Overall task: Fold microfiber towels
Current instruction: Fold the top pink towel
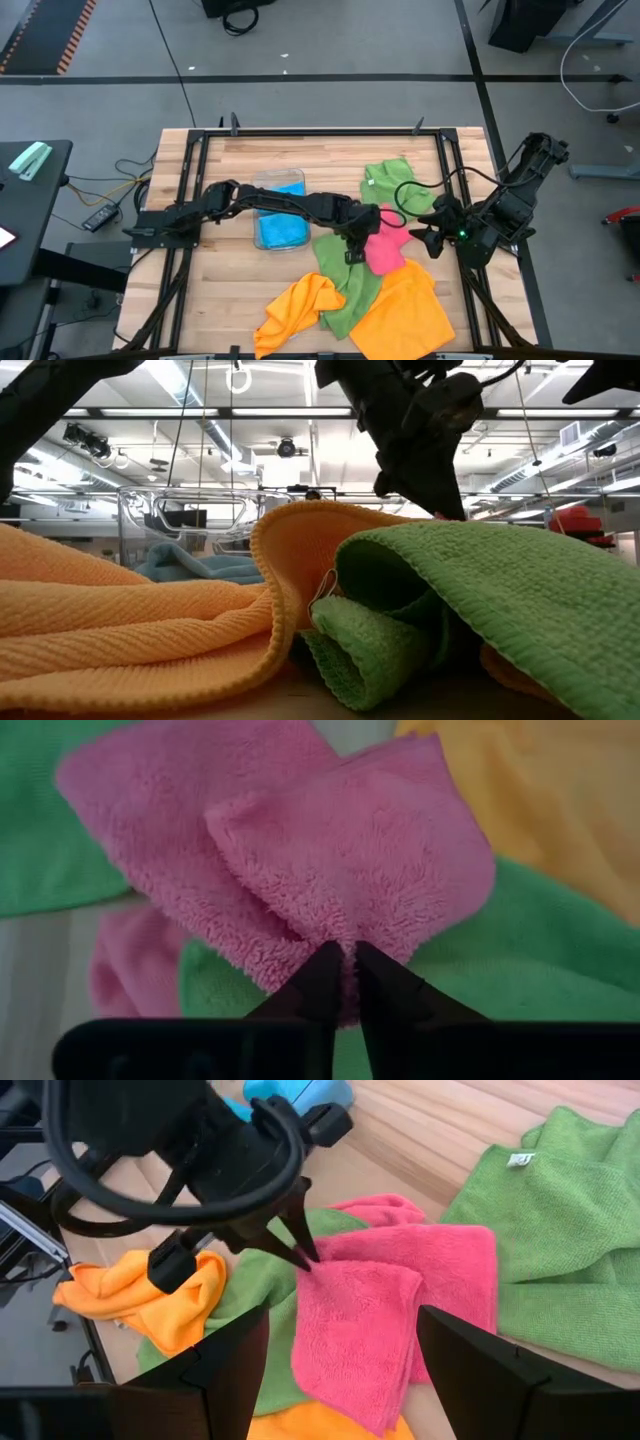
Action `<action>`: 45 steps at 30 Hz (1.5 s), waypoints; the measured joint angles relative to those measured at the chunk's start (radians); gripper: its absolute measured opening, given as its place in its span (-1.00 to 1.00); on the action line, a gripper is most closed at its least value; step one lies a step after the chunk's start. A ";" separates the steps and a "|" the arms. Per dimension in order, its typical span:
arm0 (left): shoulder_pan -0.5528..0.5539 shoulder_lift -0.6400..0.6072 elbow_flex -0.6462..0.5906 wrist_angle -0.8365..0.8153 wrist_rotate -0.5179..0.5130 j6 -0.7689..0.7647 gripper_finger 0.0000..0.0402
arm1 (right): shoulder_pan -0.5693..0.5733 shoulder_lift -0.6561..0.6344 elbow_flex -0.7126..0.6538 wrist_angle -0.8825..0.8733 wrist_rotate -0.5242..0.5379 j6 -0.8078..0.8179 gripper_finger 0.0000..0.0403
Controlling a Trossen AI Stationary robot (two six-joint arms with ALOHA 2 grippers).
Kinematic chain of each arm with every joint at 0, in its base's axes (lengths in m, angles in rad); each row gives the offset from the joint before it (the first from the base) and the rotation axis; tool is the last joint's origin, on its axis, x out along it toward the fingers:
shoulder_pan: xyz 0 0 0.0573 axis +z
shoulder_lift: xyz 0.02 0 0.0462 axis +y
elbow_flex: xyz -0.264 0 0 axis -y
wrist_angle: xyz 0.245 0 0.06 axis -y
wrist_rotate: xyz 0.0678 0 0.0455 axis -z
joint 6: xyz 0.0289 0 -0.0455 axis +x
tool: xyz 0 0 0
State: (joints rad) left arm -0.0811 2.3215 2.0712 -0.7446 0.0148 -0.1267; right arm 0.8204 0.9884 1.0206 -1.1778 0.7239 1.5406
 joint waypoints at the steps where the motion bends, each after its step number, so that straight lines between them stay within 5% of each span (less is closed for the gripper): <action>1: -0.004 0.000 0.000 -0.011 0.000 -0.013 -0.77 | 0.000 0.000 0.000 0.000 -0.002 0.000 0.31; 8: -0.017 0.001 0.000 -0.101 -0.001 -0.064 -0.66 | 0.000 0.000 -0.005 0.005 -0.063 -0.052 0.31; 22: -0.031 -0.062 -0.001 -0.101 -0.001 -0.065 0.14 | -0.057 -0.002 -0.270 0.388 -0.175 -0.138 0.31; 34: -0.003 0.015 -0.001 0.080 -0.020 -0.150 -0.06 | -0.126 -0.002 -0.248 0.355 -0.178 -0.179 0.31; 45: 0.020 0.050 -0.001 0.148 -0.142 -0.154 -0.09 | -0.125 -0.002 -0.224 0.357 -0.175 -0.168 0.31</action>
State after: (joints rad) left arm -0.0610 2.3714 2.0704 -0.5971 -0.1272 -0.2810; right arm 0.6952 0.9863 0.7967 -0.8204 0.5488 1.3724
